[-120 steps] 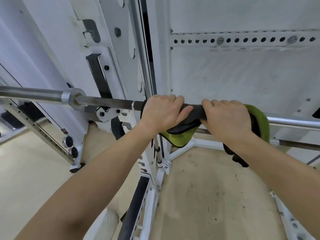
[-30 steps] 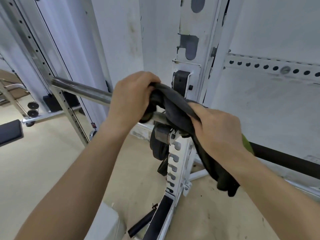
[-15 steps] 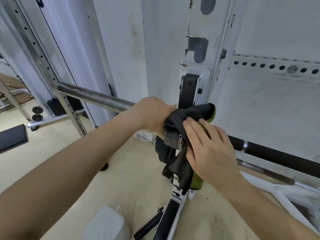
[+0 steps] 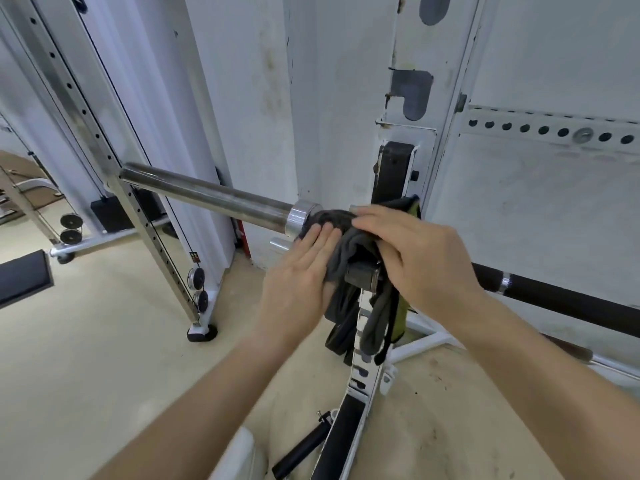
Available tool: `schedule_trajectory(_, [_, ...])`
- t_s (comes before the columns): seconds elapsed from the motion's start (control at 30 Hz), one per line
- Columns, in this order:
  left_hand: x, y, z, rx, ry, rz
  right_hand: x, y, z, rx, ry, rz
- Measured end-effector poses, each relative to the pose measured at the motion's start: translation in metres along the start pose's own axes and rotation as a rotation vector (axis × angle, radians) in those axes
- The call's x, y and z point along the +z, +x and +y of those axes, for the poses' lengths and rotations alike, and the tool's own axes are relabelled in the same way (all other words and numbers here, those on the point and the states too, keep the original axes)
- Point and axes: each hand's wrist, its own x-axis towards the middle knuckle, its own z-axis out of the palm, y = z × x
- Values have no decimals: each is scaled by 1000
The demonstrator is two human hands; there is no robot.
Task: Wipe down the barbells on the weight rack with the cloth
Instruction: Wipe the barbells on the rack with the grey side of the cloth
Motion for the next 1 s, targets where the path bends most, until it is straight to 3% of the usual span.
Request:
schedule_trajectory(0.07, [3,-19,25,-366,-354,41,5,23,-5,14,73,-23])
schedule_trajectory(0.17, [-2,-15,46,-1024,-1441,101,18,47,-2,86,143,-56])
schedule_trajectory(0.2, [-6,-12,47,-1138,-1772,84,23,51,0,95,145,-51])
schedule_trajectory(0.27, [-6,-6,45,-1142,-2044,67,31,57,1,98,121,9])
schedule_trajectory(0.4, [7,14,49,-1027,-2122,161,33,69,-11,37,101,289])
schedule_trajectory(0.43, [12,19,47,-1007,-2174,190,32,72,-15,14,75,290])
schedule_trajectory(0.47, [18,22,46,-999,-2205,209,33,74,-17,11,25,213])
schedule_trajectory(0.6, [39,27,43,-1086,-2221,206,41,77,-13,179,-290,-429])
schedule_trajectory(0.67, [44,27,45,-1114,-2168,205,39,76,-16,184,-311,-585])
schedule_trajectory(0.87, [25,9,50,-1137,-1912,153,33,63,-16,116,-250,-638])
schedule_trajectory(1.0, [3,-4,46,-1102,-1745,76,24,43,-10,152,-133,-454])
